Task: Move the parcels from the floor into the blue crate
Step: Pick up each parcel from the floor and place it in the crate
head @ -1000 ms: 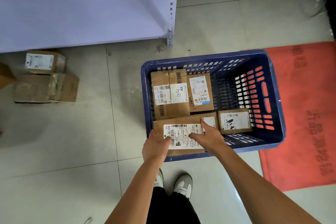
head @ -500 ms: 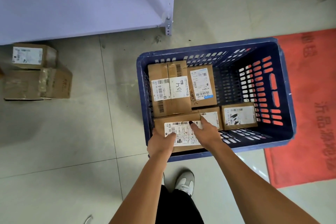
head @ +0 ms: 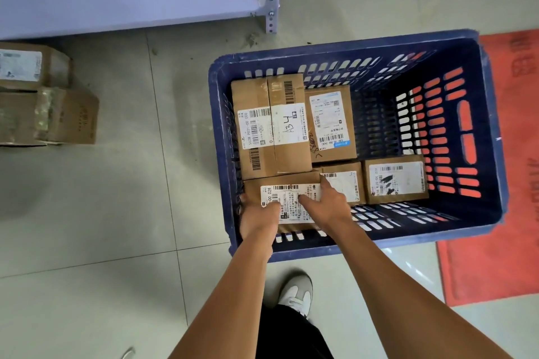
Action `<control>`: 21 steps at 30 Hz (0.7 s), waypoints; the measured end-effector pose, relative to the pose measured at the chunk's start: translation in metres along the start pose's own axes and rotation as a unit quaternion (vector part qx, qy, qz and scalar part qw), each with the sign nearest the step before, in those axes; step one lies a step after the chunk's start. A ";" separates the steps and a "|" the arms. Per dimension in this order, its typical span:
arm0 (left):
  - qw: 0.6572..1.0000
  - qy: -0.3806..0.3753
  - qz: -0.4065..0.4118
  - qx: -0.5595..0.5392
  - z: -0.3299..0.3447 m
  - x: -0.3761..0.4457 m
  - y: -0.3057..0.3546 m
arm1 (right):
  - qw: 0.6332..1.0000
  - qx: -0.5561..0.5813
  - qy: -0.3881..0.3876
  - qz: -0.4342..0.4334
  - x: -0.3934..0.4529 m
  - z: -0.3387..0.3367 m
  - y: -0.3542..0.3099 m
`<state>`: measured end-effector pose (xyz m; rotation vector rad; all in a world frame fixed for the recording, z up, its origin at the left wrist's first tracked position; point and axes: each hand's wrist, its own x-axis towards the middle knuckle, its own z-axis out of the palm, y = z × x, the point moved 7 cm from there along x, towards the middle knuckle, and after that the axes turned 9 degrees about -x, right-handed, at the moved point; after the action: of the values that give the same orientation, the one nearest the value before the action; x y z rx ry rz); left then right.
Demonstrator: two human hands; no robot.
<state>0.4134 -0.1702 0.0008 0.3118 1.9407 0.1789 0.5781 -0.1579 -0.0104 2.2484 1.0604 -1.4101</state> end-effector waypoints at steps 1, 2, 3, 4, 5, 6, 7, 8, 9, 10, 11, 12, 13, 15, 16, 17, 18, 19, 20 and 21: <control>1.000 -0.008 -0.001 -0.013 0.000 -0.001 -0.002 | 1.000 0.004 0.000 -0.005 0.000 0.000 0.001; 1.000 -0.017 -0.001 -0.024 0.000 -0.002 -0.002 | 1.000 0.012 -0.007 -0.006 -0.001 -0.001 0.002; 0.999 -0.022 0.008 -0.026 -0.001 -0.005 -0.002 | 0.999 0.026 -0.017 -0.010 -0.004 -0.001 0.003; 0.999 -0.021 0.027 -0.023 -0.003 -0.009 -0.001 | 0.999 0.042 -0.027 -0.013 -0.010 -0.002 0.003; 0.998 -0.013 0.052 -0.021 -0.007 -0.014 0.000 | 0.998 0.062 -0.031 -0.014 -0.017 -0.003 0.002; 0.997 -0.003 0.080 -0.021 -0.010 -0.023 0.003 | 0.996 0.082 -0.032 -0.012 -0.026 -0.006 0.002; 0.994 0.004 0.104 -0.024 -0.014 -0.031 0.005 | 0.994 0.101 -0.028 -0.015 -0.035 -0.009 0.000; 0.992 0.005 0.123 -0.031 -0.016 -0.040 0.007 | 0.993 0.113 -0.024 -0.018 -0.046 -0.012 -0.002; 0.989 -0.003 0.138 -0.045 -0.018 -0.049 0.010 | 0.993 0.116 -0.020 -0.027 -0.058 -0.015 -0.005; 0.986 -0.020 0.149 -0.066 -0.021 -0.057 0.015 | 0.993 0.113 -0.015 -0.037 -0.069 -0.019 -0.009; 0.982 -0.038 0.157 -0.093 -0.024 -0.065 0.020 | 0.992 0.113 -0.010 -0.047 -0.080 -0.024 -0.014; 0.978 -0.052 0.163 -0.120 -0.031 -0.073 0.028 | 0.992 0.118 -0.007 -0.053 -0.090 -0.030 -0.020; 0.973 -0.062 0.169 -0.142 -0.039 -0.080 0.036 | 0.990 0.128 -0.004 -0.062 -0.099 -0.036 -0.027; 0.966 -0.082 0.175 -0.170 -0.057 -0.089 0.051 | 0.986 0.144 -0.002 -0.087 -0.117 -0.048 -0.044; 0.963 -0.090 0.182 -0.180 -0.069 -0.093 0.059 | 0.983 0.150 0.001 -0.103 -0.127 -0.053 -0.055; 0.959 -0.096 0.191 -0.188 -0.082 -0.095 0.068 | 0.980 0.158 0.004 -0.121 -0.135 -0.057 -0.068; 0.956 -0.102 0.198 -0.192 -0.095 -0.097 0.076 | 0.977 0.166 0.007 -0.137 -0.143 -0.061 -0.081; 0.953 -0.104 0.208 -0.194 -0.109 -0.099 0.085 | 0.973 0.175 0.009 -0.150 -0.151 -0.063 -0.095; 0.951 -0.102 0.221 -0.190 -0.124 -0.099 0.094 | 0.970 0.182 0.009 -0.162 -0.157 -0.065 -0.110; 0.948 -0.098 0.236 -0.188 -0.141 -0.098 0.103 | 0.967 0.187 0.011 -0.172 -0.162 -0.064 -0.126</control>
<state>0.3318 -0.0988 0.1692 0.5119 1.5676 0.7927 0.4897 -0.1038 0.1780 2.4193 1.3366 -1.8678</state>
